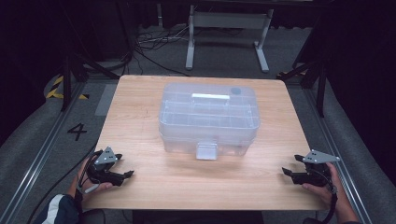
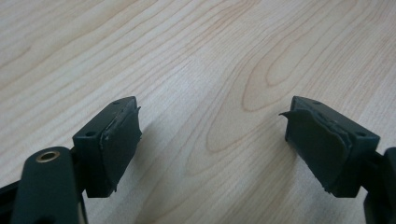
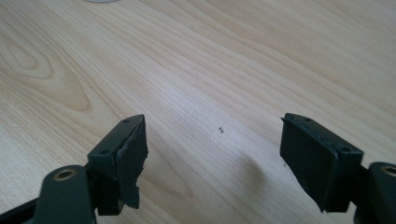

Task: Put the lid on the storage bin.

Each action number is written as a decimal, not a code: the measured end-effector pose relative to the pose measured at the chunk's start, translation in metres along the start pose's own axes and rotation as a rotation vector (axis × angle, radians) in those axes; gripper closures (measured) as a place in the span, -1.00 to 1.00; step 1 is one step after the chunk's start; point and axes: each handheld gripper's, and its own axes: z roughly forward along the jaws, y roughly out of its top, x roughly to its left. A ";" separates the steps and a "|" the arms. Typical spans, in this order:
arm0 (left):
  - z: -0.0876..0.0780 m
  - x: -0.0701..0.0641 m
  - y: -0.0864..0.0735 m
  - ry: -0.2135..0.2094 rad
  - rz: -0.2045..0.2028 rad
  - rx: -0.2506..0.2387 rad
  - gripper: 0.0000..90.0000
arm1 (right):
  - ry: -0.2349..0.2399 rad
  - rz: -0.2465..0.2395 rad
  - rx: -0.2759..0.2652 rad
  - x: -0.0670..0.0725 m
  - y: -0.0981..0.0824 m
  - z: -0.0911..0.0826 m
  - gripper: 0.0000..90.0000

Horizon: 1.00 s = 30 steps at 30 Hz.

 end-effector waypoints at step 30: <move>-0.001 -0.001 -0.001 0.013 -0.020 0.003 -0.64 | 0.015 0.110 -0.003 -0.005 -0.010 0.009 -0.62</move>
